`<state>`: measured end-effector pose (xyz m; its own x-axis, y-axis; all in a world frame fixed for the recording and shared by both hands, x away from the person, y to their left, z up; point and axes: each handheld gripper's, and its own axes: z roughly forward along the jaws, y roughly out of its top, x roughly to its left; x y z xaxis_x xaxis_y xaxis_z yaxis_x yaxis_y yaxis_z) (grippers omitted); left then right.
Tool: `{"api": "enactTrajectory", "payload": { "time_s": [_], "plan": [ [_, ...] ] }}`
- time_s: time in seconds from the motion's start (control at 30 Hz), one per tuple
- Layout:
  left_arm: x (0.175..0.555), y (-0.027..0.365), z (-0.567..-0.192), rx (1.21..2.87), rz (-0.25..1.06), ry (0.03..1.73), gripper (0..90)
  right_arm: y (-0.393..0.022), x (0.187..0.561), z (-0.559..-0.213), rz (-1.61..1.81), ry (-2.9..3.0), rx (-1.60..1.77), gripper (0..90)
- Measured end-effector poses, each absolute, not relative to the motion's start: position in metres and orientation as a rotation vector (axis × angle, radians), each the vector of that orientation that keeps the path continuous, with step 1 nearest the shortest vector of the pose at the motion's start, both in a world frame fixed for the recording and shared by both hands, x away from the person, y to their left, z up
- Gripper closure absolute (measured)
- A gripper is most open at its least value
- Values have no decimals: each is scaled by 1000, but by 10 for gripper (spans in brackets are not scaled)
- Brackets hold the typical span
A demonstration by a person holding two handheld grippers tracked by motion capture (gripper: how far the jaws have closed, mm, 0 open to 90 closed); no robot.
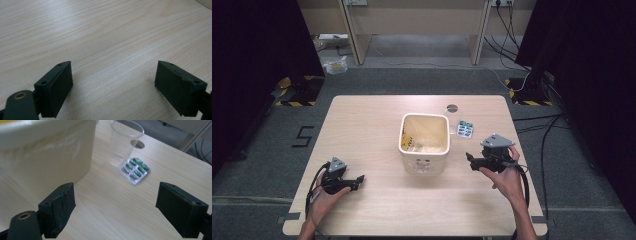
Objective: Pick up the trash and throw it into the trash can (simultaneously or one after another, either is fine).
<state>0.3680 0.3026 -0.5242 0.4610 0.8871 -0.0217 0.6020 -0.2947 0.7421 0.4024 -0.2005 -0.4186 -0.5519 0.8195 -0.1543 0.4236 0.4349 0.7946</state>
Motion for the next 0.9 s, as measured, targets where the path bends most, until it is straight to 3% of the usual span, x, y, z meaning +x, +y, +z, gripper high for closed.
{"api": "enactTrajectory", "payload": {
  "time_s": [0.43, 0.9],
  "plan": [
    [368, 303, -524, 2015, 523, 1237, 137, -192, 450, -408, 949, 2165, 999, 206],
    [368, 303, -524, 2016, 525, 1235, 137, -188, 496, -408, 955, 2092, 1175, 280]
  ]
}}
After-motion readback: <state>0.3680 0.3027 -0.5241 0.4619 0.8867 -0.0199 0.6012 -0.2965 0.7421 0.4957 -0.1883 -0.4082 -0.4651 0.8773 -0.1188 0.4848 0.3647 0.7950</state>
